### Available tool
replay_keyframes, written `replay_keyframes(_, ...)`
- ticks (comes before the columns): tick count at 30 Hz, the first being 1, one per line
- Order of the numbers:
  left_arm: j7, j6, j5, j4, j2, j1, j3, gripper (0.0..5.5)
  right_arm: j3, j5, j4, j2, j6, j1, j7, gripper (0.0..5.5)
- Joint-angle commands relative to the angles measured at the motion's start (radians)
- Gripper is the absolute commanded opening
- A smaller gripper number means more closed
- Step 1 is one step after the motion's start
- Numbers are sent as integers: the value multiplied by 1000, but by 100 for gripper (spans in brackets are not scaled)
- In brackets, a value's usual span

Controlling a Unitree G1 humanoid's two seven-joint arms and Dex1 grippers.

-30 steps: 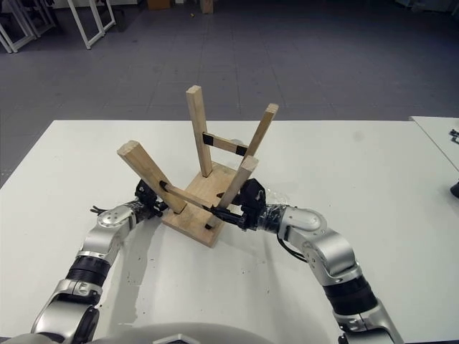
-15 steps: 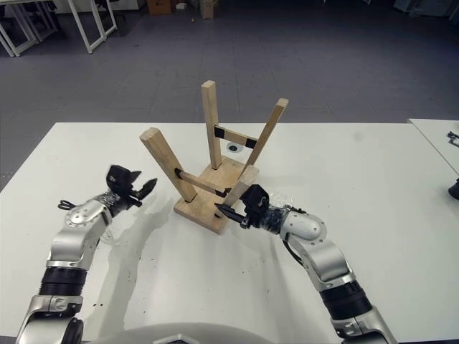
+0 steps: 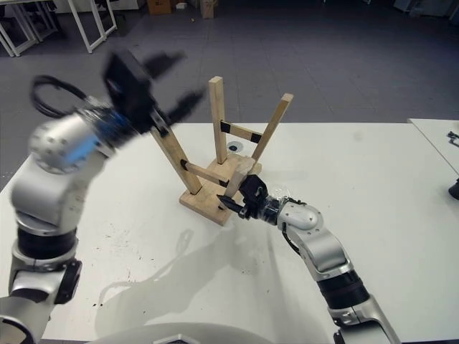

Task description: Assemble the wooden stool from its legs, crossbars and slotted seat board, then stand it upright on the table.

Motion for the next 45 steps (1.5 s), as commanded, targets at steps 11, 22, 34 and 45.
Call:
replay_keyframes(11,-12,-200,199,345,-106,73,-130,277,70,-18,203,-34,334,-14,56,201)
replay_keyframes(22,-138,-9,410,369,27,142,-329,277,140,-185,228,-100,289,9,-56,201)
replay_keyframes(34,-137,-17,567,250,59,160,-378,277,210,-256,217,-128,292,-2,-174,201)
replay_keyframes(45,5,-224,108,96,-143,120,181,277,-62,-24,-107,-29,391,-160,-213,238)
